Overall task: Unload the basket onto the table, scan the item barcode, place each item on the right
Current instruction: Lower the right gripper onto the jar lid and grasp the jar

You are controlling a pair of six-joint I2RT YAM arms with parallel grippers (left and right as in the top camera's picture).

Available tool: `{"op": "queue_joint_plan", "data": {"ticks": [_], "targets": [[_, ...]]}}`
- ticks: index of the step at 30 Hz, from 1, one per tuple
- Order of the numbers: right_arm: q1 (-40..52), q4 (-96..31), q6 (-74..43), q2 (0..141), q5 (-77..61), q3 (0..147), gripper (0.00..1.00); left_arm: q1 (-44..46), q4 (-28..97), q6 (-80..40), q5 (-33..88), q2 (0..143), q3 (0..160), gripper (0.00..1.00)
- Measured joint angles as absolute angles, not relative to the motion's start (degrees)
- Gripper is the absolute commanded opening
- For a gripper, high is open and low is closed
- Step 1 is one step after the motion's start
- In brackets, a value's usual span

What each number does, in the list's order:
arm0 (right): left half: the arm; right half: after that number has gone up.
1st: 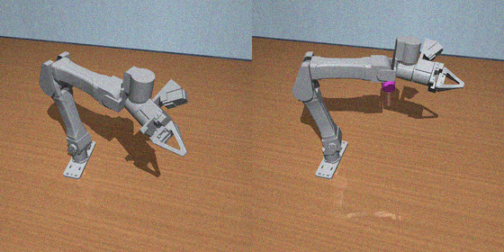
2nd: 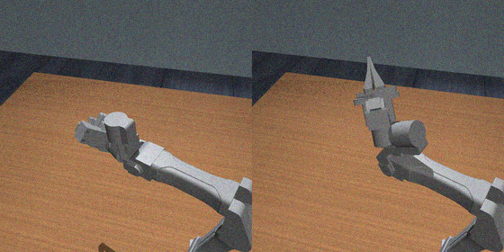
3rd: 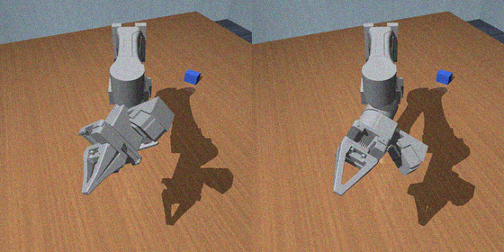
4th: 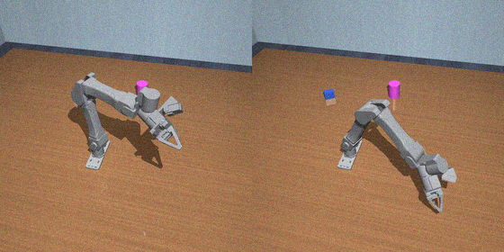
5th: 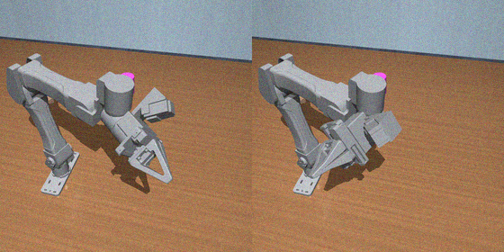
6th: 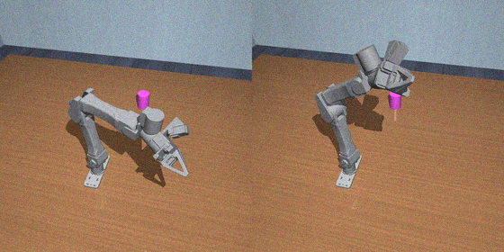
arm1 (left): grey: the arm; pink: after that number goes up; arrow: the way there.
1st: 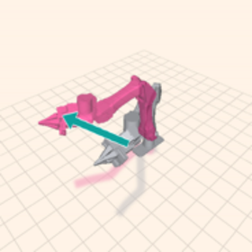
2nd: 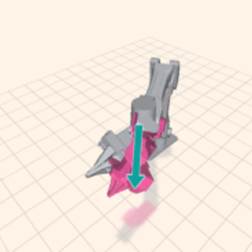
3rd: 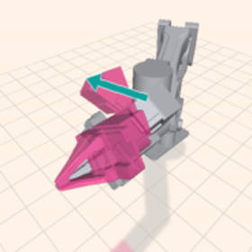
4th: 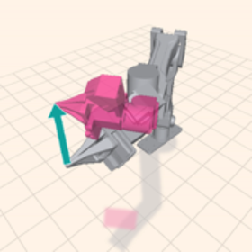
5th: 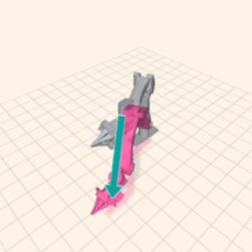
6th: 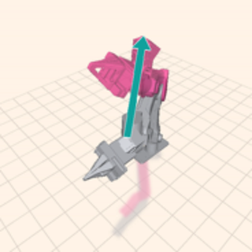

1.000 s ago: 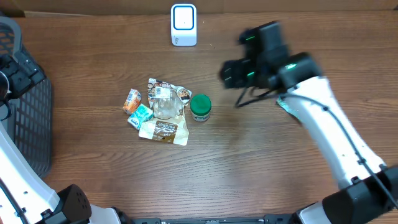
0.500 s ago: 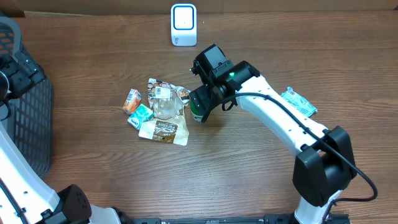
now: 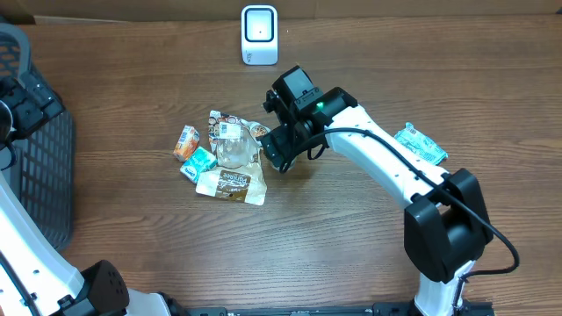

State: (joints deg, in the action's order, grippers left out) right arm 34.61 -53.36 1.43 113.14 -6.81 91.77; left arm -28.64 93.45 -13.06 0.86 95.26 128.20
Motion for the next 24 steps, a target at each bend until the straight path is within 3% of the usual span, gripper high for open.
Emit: {"op": "queue_joint_plan", "data": {"ticks": [9, 15, 24], "targets": [[34.65, -52.16, 1.48, 116.33, -7.20, 91.77, 0.91, -28.64, 93.43, -13.06, 0.86, 95.26, 128.22, 1.00], [34.65, -51.46, 1.50, 116.44, -6.81, 91.77, 0.85, -28.64, 93.45, -13.06, 0.86, 95.26, 128.20, 1.00], [34.65, -50.02, 1.54, 118.26, -6.44, 91.79, 0.56, -28.64, 93.45, -13.06, 0.89, 95.26, 128.20, 0.99]]}}
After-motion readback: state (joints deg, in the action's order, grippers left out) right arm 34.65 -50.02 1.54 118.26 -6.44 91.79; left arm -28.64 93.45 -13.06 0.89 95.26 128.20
